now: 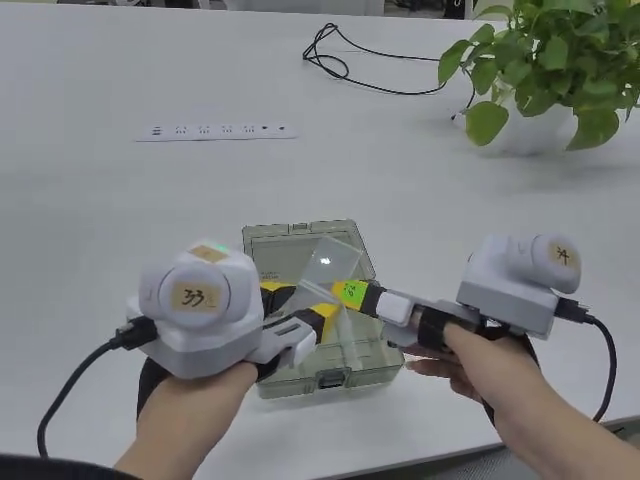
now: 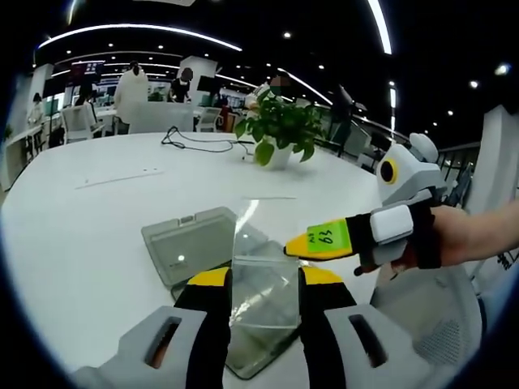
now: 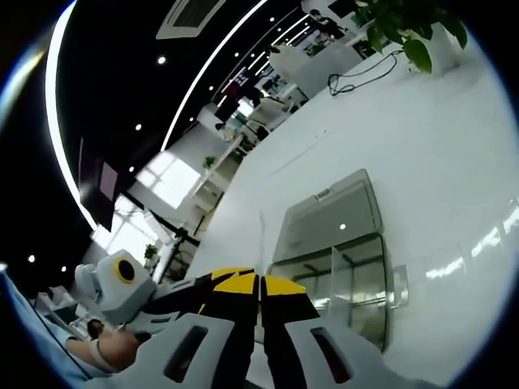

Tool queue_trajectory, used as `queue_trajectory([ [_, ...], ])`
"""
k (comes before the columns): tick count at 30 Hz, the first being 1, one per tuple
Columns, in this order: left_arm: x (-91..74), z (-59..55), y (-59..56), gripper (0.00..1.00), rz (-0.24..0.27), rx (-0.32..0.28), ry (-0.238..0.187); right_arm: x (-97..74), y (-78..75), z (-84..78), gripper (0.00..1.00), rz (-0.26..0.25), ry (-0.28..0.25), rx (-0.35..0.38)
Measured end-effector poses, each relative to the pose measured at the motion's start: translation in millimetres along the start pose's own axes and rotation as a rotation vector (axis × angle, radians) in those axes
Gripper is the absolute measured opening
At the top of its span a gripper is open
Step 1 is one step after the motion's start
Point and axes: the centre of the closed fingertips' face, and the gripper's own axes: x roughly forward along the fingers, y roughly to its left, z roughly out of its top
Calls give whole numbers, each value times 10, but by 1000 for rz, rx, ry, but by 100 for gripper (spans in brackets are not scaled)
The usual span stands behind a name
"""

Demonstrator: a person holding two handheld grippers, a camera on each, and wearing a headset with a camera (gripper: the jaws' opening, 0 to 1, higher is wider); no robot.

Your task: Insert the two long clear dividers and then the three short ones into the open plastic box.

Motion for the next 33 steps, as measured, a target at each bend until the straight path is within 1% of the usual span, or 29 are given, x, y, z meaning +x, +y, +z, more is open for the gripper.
queue_trajectory([
  [2,-3,-2,13,30,-6,-4,-4,0,-16,2,2,-8,8,4],
  [9,-11,19,35,31,-29,3,-20,31,21,13,2,-20,29,1],
  [10,-11,25,34,28,-32,17,-21,38,17,12,2,-24,31,2],
  [11,-7,24,-18,26,-64,46,-15,54,21,7,2,-27,35,2],
  [12,-8,27,-17,25,-53,74,-16,65,18,5,2,-32,39,0],
  [13,-13,30,-12,25,-51,89,-15,67,14,3,2,-37,42,0],
  [14,-14,36,-10,28,-54,87,-18,65,22,8,2,-34,40,0],
  [15,-19,48,22,31,-48,73,-24,66,22,16,2,-39,41,2],
  [17,-34,51,54,32,-51,71,-24,63,13,30,2,-47,44,0],
  [18,-47,61,76,33,-52,74,-32,62,3,37,2,-55,50,0],
  [19,-52,57,92,36,-54,79,-30,60,-11,38,2,-64,55,-3],
  [21,-62,57,121,41,-58,81,-30,57,-12,45,2,-62,58,-6],
  [23,-75,54,169,47,-55,98,-31,54,-33,49,2,-70,64,-7],
  [26,-87,15,221,55,-59,109,-12,53,-45,45,2,-78,73,-5],
  [27,-94,-24,243,57,-62,119,5,56,-44,43,2,-77,76,-3],
  [28,-97,-42,255,60,-64,121,11,60,-50,43,2,-78,80,-1],
  [29,-106,-81,274,62,-67,124,25,64,-61,36,2,-87,89,-3],
  [31,-119,-135,296,66,-71,125,46,73,-64,32,2,-87,98,-4],
  [32,-129,-158,311,67,-71,132,51,73,-78,10,2,-99,116,-3],
  [33,-136,-170,322,72,-70,135,55,78,-79,12,2,-100,119,-6],
])
